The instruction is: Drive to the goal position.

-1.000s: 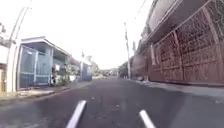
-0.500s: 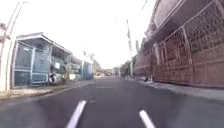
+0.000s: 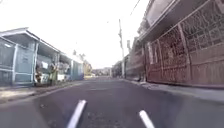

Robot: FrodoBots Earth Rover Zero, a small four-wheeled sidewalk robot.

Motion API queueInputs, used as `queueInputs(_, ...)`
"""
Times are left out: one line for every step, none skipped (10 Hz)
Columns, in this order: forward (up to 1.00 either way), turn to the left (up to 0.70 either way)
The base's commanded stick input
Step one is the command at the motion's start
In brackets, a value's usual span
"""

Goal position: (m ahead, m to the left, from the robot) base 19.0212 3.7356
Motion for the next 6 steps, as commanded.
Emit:
queueInputs(0.85,0.00)
queueInputs(0.85,0.00)
queueInputs(0.85,0.00)
queueInputs(0.85,0.00)
queueInputs(0.85,0.00)
queueInputs(0.85,0.00)
